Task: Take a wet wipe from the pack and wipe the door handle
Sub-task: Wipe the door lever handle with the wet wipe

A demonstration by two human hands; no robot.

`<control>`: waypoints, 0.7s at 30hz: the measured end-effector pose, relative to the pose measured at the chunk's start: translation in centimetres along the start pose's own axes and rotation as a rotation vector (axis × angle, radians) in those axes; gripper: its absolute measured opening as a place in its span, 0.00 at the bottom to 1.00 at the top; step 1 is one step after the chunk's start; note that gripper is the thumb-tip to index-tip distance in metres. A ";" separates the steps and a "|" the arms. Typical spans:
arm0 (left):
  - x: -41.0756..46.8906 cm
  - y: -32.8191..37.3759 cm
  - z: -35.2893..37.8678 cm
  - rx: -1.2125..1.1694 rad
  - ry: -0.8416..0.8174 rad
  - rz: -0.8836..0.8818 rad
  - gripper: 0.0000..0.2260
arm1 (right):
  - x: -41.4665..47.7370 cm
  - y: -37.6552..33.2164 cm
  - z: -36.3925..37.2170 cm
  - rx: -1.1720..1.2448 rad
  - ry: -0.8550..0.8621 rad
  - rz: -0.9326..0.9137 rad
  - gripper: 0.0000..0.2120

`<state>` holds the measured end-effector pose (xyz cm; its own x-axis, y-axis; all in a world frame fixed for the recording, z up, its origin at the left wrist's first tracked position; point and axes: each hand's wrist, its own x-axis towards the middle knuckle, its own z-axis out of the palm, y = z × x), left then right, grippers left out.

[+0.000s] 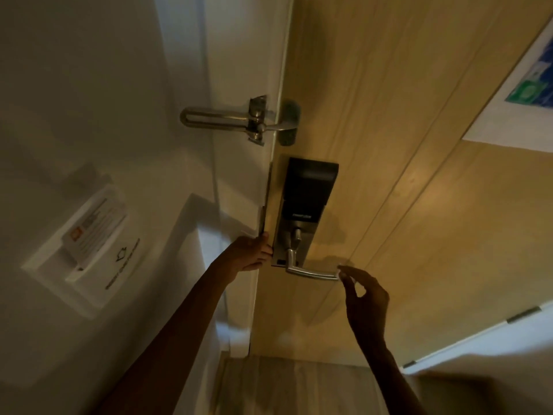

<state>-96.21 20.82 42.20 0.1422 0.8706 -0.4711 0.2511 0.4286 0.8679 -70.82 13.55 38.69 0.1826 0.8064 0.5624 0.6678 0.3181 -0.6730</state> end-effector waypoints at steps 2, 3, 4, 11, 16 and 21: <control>0.1 0.1 0.1 -0.018 0.009 -0.001 0.26 | -0.4 -0.6 0.5 0.178 0.036 0.297 0.08; 0.0 0.2 0.2 -0.027 0.012 -0.006 0.26 | -0.5 -0.8 0.8 0.304 0.065 0.446 0.09; -0.1 0.3 0.3 -0.035 0.015 -0.014 0.26 | -0.8 -1.3 0.9 0.411 0.108 0.557 0.10; -0.2 0.1 0.5 -0.075 0.021 -0.015 0.25 | -2.5 -1.6 1.7 0.504 0.244 0.791 0.11; -0.2 -0.2 0.1 -0.077 0.005 -0.032 0.24 | -2.5 -2.4 2.6 1.062 0.123 1.122 0.09; -0.9 0.9 -0.3 -0.126 -0.065 -0.077 0.20 | -2.9 -3.1 6.0 1.378 -0.033 1.338 0.16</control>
<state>-96.36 20.51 43.47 0.1897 0.8185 -0.5423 0.1420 0.5237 0.8400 -77.77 13.22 36.24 -0.0062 0.8258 -0.5639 -0.8259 -0.3222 -0.4628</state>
